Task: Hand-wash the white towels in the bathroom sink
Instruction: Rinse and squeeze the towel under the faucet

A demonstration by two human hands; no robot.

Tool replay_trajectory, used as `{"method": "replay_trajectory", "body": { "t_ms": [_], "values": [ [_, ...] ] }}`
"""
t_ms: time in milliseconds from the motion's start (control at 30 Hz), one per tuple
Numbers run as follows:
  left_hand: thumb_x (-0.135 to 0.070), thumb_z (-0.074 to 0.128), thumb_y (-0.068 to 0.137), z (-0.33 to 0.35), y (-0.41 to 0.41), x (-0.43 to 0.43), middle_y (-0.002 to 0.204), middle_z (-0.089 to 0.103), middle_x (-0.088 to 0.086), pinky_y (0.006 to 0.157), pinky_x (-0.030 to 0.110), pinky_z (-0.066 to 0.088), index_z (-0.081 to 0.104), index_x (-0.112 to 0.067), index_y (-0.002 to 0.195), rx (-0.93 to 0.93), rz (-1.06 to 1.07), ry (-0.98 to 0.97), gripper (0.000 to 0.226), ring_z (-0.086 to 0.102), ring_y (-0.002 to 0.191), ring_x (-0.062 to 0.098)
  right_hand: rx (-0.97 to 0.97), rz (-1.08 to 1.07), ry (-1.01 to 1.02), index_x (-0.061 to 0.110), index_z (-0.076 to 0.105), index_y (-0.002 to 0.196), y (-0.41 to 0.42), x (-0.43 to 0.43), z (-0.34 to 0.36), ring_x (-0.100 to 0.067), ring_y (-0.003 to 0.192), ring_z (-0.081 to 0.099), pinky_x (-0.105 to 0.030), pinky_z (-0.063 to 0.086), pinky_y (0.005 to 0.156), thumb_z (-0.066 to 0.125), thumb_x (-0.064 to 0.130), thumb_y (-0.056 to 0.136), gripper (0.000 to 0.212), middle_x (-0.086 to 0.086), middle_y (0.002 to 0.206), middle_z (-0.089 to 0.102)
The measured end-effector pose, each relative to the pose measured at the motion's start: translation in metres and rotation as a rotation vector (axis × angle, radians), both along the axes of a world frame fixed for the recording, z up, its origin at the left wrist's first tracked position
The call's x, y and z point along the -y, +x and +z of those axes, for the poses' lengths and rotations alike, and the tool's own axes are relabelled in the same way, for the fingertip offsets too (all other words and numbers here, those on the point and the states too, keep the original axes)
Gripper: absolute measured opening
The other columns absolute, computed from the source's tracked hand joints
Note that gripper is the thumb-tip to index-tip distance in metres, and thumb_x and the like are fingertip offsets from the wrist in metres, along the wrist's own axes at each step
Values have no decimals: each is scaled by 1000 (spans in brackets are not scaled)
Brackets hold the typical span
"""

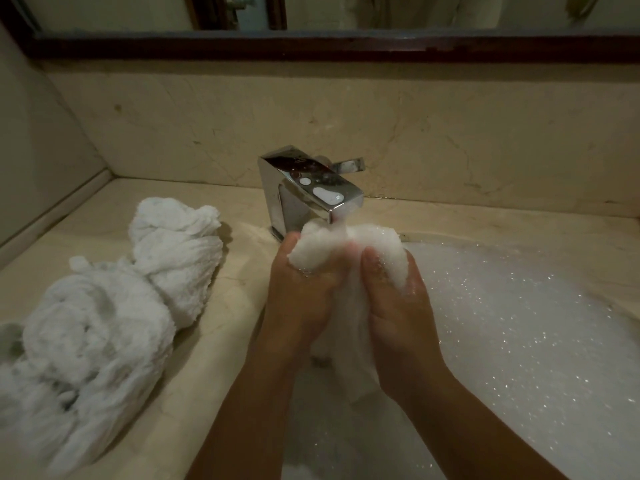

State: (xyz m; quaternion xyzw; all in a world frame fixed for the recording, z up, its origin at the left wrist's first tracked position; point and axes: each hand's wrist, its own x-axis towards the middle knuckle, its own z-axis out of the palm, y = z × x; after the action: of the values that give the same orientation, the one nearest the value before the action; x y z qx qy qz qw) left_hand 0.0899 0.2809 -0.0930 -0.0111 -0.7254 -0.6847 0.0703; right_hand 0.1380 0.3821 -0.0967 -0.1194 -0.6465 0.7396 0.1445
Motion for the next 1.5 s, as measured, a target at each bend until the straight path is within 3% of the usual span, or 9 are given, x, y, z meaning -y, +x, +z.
{"method": "replay_trajectory", "body": {
  "t_ms": [133, 267, 367, 500, 733, 933, 1033, 1333, 1500],
  "values": [
    [-36, 90, 73, 2, 2, 2, 99, 76, 7, 66, 22, 59, 69, -4, 117, 46, 14, 197, 59, 73, 91, 20, 29, -5, 34, 38, 62, 123, -2, -1, -3, 6, 96, 67, -11, 56, 70, 55, 49, 104, 23, 15, 109, 71],
    [-24, 88, 72, 9, 3, 4, 92, 80, -3, 65, 24, 60, 75, -10, 112, 176, 72, 380, 44, 76, 84, 11, 107, -16, -46, 37, 61, 127, -4, -3, -2, -8, 100, 70, -33, 63, 82, 57, 54, 102, 30, 11, 114, 71],
    [-30, 91, 73, 5, -3, 6, 99, 80, 2, 75, 38, 65, 77, -13, 109, 215, 99, 345, 42, 77, 92, 18, 98, -4, -49, 32, 68, 124, -5, -4, -4, -18, 102, 74, -49, 63, 88, 61, 41, 106, 21, 4, 111, 76],
    [-16, 74, 95, 3, -1, 4, 100, 76, 3, 64, 19, 57, 71, -8, 113, 65, 95, 113, 19, 72, 86, 6, 54, 27, -8, 38, 68, 121, -1, -4, -1, -9, 99, 74, -37, 63, 81, 56, 53, 103, 26, 11, 108, 76],
    [-68, 77, 76, 7, 7, 6, 103, 80, -3, 85, 42, 65, 75, -22, 114, 153, 34, 78, 60, 76, 97, 14, 7, 77, -30, 43, 68, 117, 1, 1, 4, 0, 97, 73, -26, 64, 79, 51, 54, 102, 26, 21, 106, 76],
    [-26, 81, 90, 7, 3, 4, 89, 80, 2, 80, 52, 65, 77, -13, 91, 203, 53, 153, 14, 77, 89, 25, 101, 73, -59, 40, 61, 122, -3, -5, 5, -7, 98, 70, -33, 59, 79, 53, 61, 100, 31, 11, 110, 72],
    [-39, 91, 74, 8, -3, 3, 96, 80, 3, 82, 50, 65, 78, -14, 98, 288, 108, 322, 37, 77, 95, 28, 123, 210, -80, 40, 56, 135, -5, -6, 0, -10, 109, 71, -37, 62, 91, 65, 62, 85, 55, 13, 120, 73],
    [-49, 76, 70, 0, -3, 9, 114, 78, 8, 97, 50, 59, 70, -12, 127, 178, -156, 268, 68, 74, 108, 27, 27, 133, -122, 21, 77, 110, -14, -17, -2, -30, 98, 77, -49, 66, 79, 79, 27, 94, 17, -7, 102, 80],
    [-85, 76, 59, -12, 4, 12, 125, 74, -11, 104, 49, 55, 62, -45, 136, 224, -241, -13, 88, 70, 119, 17, 68, 138, -363, 9, 71, 126, -19, -16, 5, -38, 104, 77, -55, 63, 86, 69, 35, 100, 37, -19, 112, 78]
  ]
}}
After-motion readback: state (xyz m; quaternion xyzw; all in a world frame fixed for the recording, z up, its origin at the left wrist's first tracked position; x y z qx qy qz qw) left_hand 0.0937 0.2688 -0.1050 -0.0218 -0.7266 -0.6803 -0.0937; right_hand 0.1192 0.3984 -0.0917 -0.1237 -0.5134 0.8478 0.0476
